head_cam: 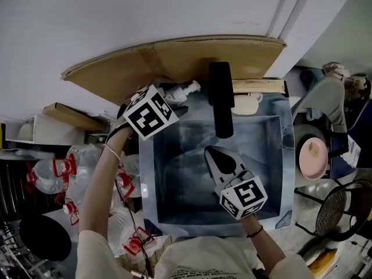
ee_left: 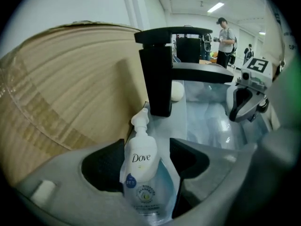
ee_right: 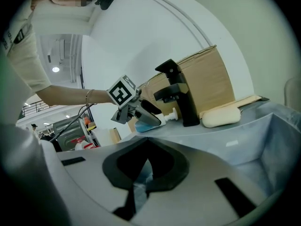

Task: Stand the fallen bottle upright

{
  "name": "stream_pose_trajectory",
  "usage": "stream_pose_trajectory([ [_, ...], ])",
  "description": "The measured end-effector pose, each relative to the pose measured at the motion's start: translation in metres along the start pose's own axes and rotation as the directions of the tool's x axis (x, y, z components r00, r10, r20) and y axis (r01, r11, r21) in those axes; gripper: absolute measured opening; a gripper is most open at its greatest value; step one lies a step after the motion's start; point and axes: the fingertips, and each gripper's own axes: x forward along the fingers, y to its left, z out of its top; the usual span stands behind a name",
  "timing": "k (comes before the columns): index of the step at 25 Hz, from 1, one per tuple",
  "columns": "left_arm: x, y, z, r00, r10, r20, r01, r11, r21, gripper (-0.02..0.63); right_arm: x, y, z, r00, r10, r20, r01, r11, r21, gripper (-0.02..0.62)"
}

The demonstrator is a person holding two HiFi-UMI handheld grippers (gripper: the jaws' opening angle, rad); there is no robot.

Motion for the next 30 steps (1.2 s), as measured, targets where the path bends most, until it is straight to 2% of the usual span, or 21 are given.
stream_pose_trajectory([
  [6, 0.014, 0.006, -0.003, 0.999, -0.039, -0.031, 0.039, 0.999, -0.013, 0.302, -0.001, -0.002, -0.006, 1.0, -0.002, -0.011, 0.002, 1.0, 0.013, 0.004],
  [14, 0.025, 0.005, -0.009, 0.99, -0.113, -0.084, 0.108, 0.992, -0.068, 0.302, -0.002, -0.005, -0.01, 1.0, -0.01, -0.017, 0.01, 1.0, 0.024, 0.004],
  [18, 0.028, 0.0, -0.011, 0.983, -0.157, -0.098, 0.149, 0.985, -0.084, 0.279, -0.003, -0.009, -0.009, 1.0, -0.017, -0.014, 0.018, 1.0, 0.025, 0.005],
  [24, 0.027, -0.002, -0.009, 0.983, -0.148, -0.109, 0.142, 0.988, -0.059, 0.27, -0.003, -0.007, -0.009, 1.0, -0.013, -0.016, 0.014, 1.0, 0.024, 0.005],
  [30, 0.023, 0.003, -0.007, 0.994, -0.083, -0.077, 0.078, 0.994, -0.07, 0.267, -0.004, -0.005, -0.009, 1.0, -0.013, -0.016, 0.013, 1.0, 0.016, 0.004],
])
